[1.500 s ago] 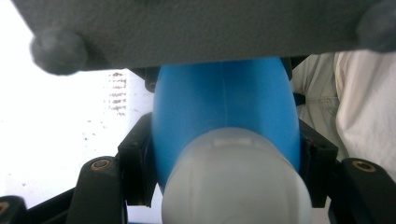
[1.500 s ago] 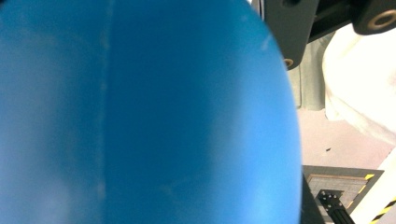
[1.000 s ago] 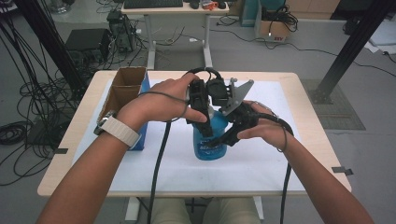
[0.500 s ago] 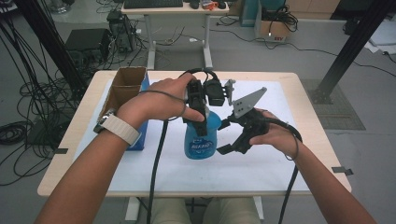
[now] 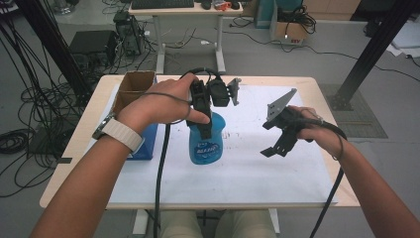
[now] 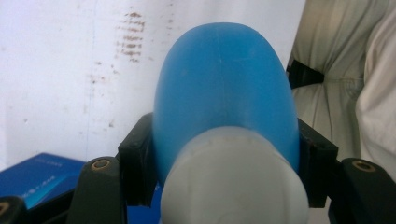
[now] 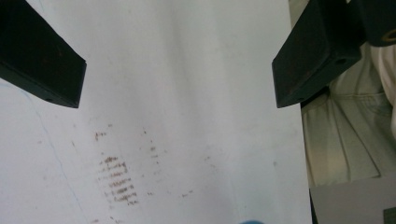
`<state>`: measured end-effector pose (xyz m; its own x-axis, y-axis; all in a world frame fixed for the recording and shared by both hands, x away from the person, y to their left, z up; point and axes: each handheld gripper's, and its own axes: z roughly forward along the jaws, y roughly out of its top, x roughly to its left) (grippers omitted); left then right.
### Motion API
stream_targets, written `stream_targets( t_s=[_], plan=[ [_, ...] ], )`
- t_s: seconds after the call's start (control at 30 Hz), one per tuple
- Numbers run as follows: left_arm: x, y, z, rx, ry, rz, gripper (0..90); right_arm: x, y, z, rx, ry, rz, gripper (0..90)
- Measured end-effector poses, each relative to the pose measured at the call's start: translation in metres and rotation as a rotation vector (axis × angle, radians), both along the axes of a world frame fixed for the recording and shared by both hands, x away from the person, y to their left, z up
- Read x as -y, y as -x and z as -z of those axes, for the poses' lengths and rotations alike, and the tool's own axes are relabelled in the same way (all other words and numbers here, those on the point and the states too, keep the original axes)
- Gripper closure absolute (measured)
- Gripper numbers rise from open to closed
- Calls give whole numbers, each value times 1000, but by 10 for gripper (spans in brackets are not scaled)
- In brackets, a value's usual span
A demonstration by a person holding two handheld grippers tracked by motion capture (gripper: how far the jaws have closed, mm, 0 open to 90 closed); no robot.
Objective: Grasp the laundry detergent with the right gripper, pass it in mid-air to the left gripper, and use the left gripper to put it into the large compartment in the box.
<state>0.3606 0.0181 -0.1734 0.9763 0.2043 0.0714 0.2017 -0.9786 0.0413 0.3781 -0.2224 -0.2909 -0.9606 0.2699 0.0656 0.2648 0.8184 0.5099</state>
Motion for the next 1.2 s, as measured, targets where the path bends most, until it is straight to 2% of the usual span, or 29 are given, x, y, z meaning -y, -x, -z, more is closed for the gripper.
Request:
stream_targets(
  t_s=[0.03,0.07,0.1,0.13,0.27,0.37,0.43,0.5,0.57,0.63,0.73,0.87,1.03,1.07,1.2],
  plan=[
    [-1,-2,-2,6,-11,-1,375,3,-2,-1,1,6,-9,34],
    [-3,-4,-4,28,-4,-9,374,5,-5,-1,23,-3,-33,33],
    [-3,-5,-6,28,-16,-23,375,9,-6,-3,33,4,-25,33],
    [-5,-6,-7,34,-11,-30,374,13,-9,-4,52,13,-45,33],
    [-11,-11,-14,48,-15,-91,374,20,-10,-8,73,26,-48,34],
    [-16,-15,-17,57,-2,-156,374,24,-11,-10,74,35,-3,41],
    [-19,-18,-20,55,0,-202,374,26,-11,-11,81,52,1,37],
    [-22,-21,-22,56,1,-236,374,28,-10,-11,83,63,28,37],
    [-25,-26,-25,41,-3,-267,375,30,-10,-11,88,71,36,35],
    [-29,-29,-28,49,11,-336,375,32,-10,-11,97,79,59,30],
    [-34,-34,-32,41,-2,-396,375,37,-11,-10,88,86,77,32],
    [-39,-41,-39,40,10,-460,376,41,-13,-9,89,97,101,32],
    [-41,-47,-55,70,-5,-551,375,45,-15,-8,90,117,117,32],
    [-42,-49,-57,75,4,-556,375,46,-16,-7,89,122,119,33],
    [-45,-53,-68,73,-8,-577,376,47,-17,-7,86,125,127,34]
  ],
)
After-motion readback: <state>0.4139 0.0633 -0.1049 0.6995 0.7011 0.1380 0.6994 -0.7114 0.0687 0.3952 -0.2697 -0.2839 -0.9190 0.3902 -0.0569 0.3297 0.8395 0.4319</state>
